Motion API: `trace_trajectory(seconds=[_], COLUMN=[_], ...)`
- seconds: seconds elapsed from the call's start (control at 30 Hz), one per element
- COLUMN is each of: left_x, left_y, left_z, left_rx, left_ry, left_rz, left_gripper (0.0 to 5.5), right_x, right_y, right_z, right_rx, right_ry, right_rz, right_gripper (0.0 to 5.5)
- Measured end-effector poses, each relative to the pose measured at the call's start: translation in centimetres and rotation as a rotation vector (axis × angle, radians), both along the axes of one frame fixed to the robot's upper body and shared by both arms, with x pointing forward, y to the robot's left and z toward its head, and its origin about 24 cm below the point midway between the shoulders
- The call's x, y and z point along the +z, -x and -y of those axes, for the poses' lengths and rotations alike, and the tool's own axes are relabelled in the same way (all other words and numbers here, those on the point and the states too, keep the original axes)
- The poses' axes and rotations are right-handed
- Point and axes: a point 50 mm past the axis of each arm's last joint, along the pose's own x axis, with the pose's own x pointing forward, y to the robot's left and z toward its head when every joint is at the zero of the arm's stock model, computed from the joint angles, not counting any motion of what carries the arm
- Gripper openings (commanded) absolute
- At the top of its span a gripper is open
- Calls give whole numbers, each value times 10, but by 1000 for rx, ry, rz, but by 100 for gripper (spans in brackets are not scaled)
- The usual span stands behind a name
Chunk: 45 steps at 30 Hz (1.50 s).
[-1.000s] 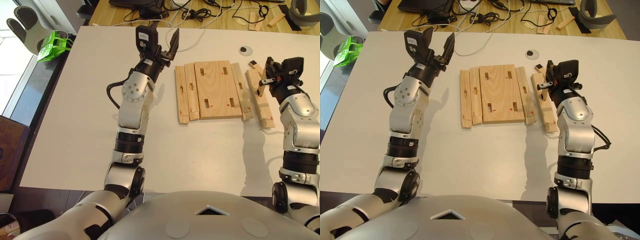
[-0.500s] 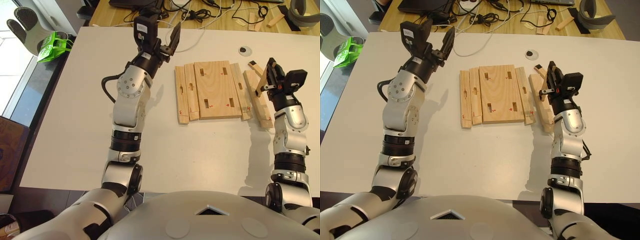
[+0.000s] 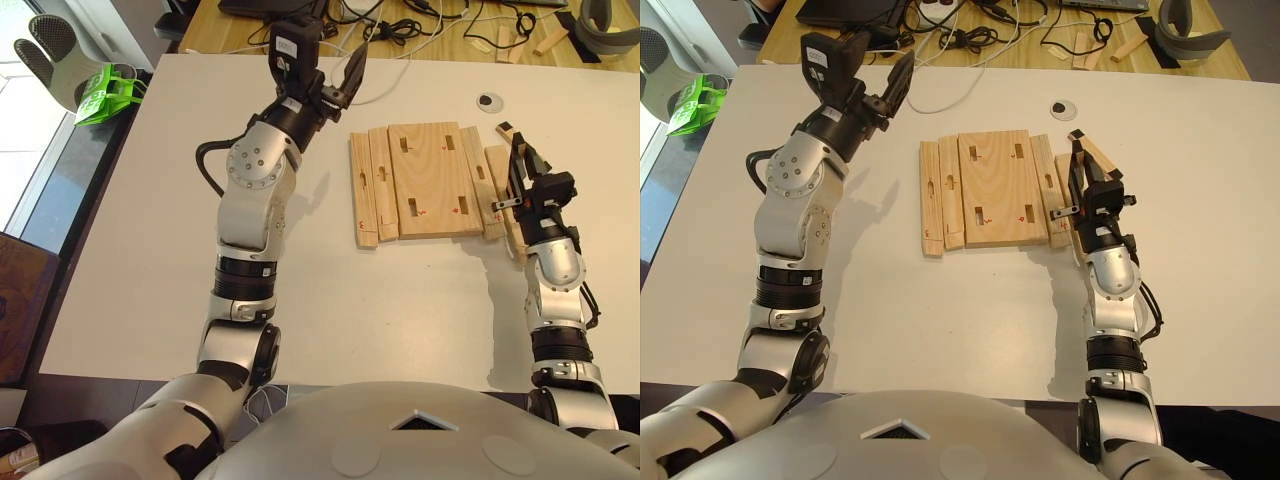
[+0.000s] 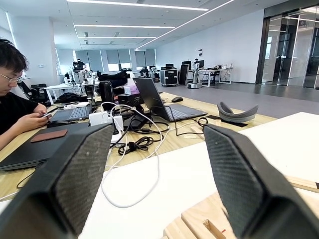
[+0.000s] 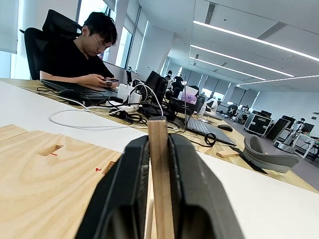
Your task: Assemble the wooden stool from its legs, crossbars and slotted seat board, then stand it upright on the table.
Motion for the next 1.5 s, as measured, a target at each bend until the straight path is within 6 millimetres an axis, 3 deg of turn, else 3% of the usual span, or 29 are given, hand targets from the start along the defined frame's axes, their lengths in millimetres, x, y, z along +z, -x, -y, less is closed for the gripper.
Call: trace_trajectory(seconds=[0.63, 0.73, 0.8, 0.9, 1.13, 1.2, 1.3, 1.4, 1.5], left_x=[-1, -1, -4, -7, -18, -21, -25, -28, -28], left_y=[0, 1, 1, 2, 5, 5, 6, 5, 5], left_z=[-1, 0, -1, -2, -6, -6, -8, -7, -6], left_rx=[-10, -14, -12, -10, 10, 15, 27, 38, 54], left_ry=[-15, -18, -22, -25, -37, -37, -40, -33, -19], left_rz=[-3, -4, -11, -21, -39, -41, -49, -50, -41], left_gripper=[331, 331, 331, 331, 331, 331, 331, 331, 331], right_x=[-8, -9, -20, -17, 26, 44, 88, 136, 161], right_y=[9, 6, 10, 7, -9, -11, -22, -48, -79], right_z=[0, 4, 7, 6, 6, 5, 4, -1, -12], right_rx=[-71, -108, -134, -139, -144, -141, -146, -144, -84], right_ry=[118, 108, 93, 84, 52, 43, 16, -18, -80], right_rz=[73, 54, -20, -15, 119, 165, 268, 289, 153], right_gripper=[39, 97, 128, 180, 304, 333, 333, 333, 333])
